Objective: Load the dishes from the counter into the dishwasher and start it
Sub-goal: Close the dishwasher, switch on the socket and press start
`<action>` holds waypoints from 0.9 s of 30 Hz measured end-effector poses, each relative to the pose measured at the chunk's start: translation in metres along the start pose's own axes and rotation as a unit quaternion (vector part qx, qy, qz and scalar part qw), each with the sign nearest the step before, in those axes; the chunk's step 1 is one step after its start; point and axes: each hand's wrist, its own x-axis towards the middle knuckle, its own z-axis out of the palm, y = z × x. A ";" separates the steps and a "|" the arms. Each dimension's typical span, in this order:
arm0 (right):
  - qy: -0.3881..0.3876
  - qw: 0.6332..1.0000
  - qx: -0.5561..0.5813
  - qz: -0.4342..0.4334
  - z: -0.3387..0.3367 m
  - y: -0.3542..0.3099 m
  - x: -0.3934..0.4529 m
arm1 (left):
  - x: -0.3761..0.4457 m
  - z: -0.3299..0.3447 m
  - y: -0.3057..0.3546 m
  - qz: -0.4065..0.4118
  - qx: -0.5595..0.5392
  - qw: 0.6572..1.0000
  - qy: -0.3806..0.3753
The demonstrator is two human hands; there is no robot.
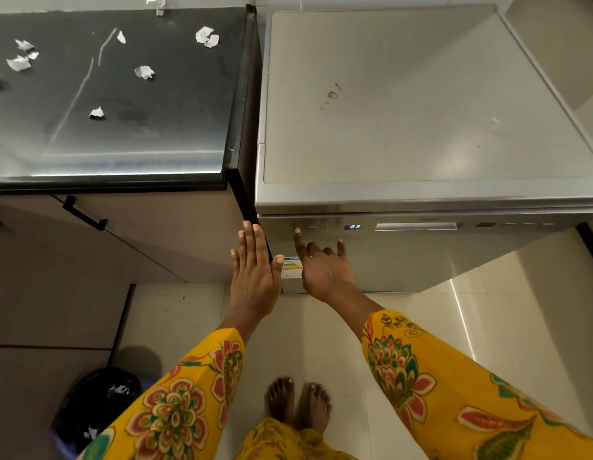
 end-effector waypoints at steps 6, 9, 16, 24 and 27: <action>0.213 0.970 0.051 -0.104 -0.027 0.007 0.000 | 0.005 -0.004 0.017 0.070 -0.025 0.997 0.030; 0.306 0.935 0.081 -0.161 -0.043 0.015 0.002 | 0.016 -0.011 0.026 0.121 -0.073 0.988 0.061; 0.244 0.942 0.177 -0.149 -0.091 0.039 0.017 | 0.060 -0.039 0.059 0.152 -0.199 0.966 0.070; 0.068 0.811 0.581 0.015 -0.125 0.059 0.034 | 0.097 -0.067 0.071 0.065 -0.346 0.934 -0.053; 0.069 0.804 0.591 0.007 -0.125 0.060 0.036 | 0.098 -0.070 0.071 0.058 -0.340 0.936 -0.071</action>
